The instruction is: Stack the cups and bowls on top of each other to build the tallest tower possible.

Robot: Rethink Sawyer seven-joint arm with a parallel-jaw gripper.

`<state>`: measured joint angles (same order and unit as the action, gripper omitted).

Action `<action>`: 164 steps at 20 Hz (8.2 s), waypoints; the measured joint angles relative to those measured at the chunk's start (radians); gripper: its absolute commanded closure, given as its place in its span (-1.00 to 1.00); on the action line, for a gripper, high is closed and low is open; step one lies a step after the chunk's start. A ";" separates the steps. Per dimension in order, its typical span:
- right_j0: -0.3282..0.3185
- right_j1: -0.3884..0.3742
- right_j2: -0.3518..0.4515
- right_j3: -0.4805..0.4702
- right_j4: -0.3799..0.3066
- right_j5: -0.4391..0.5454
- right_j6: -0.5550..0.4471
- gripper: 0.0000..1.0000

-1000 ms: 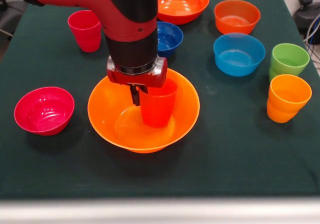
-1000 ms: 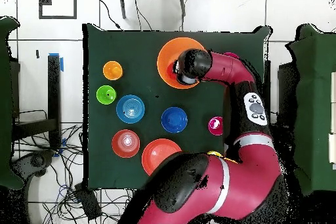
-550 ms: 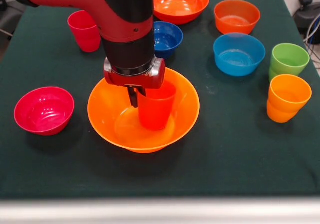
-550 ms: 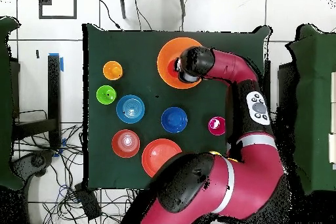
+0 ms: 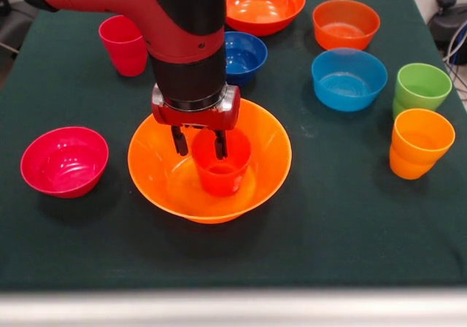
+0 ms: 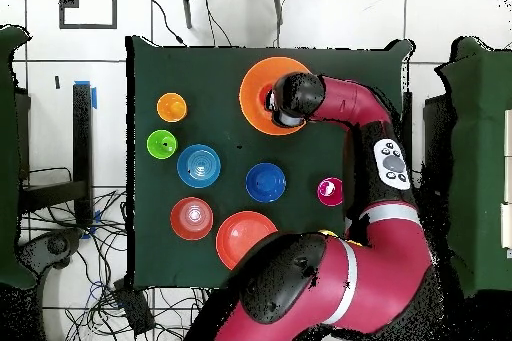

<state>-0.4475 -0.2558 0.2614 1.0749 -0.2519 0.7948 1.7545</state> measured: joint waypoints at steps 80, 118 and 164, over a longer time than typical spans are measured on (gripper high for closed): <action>0.250 -0.148 -0.035 0.033 -0.023 0.112 0.000 -1.00; 0.286 -0.236 -0.254 0.450 -0.019 -0.103 0.000 -1.00; 0.323 -0.176 -0.320 0.464 0.011 -0.255 0.000 -1.00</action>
<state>-0.1248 -0.4316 -0.0587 1.5390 -0.2404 0.5396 1.7547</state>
